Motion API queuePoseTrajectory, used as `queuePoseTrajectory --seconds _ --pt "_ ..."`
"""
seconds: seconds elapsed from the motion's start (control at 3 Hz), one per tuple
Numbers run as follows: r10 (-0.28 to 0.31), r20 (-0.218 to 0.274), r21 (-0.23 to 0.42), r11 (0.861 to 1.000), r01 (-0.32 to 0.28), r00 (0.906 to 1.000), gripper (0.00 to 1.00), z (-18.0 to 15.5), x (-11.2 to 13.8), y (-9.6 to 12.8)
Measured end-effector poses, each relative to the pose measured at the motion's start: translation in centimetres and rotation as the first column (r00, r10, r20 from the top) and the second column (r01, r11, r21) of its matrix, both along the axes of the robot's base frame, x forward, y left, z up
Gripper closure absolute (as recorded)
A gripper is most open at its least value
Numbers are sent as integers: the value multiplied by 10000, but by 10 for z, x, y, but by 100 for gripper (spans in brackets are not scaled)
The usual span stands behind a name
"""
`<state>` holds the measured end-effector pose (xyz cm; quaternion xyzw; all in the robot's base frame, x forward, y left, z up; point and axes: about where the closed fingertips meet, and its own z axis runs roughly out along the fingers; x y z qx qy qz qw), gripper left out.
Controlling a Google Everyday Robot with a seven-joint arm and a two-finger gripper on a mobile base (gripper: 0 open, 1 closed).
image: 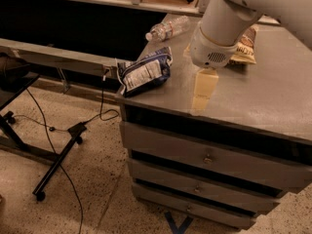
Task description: Pick blue chip bag
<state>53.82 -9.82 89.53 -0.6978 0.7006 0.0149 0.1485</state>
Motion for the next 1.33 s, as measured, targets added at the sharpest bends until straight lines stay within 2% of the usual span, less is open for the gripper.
queuePoseTrajectory --seconds 0.33,0.67,1.0,1.33 --pt "0 1 0 10000 0 10000 0 0 0 0" --pt "-6 509 10 10000 6 9987 0 0 1 2" --pt "15 1998 -9 10000 -14 9798 0 -1 18 4" --pt "103 3553 41 9999 -126 9347 0 10 52 16"
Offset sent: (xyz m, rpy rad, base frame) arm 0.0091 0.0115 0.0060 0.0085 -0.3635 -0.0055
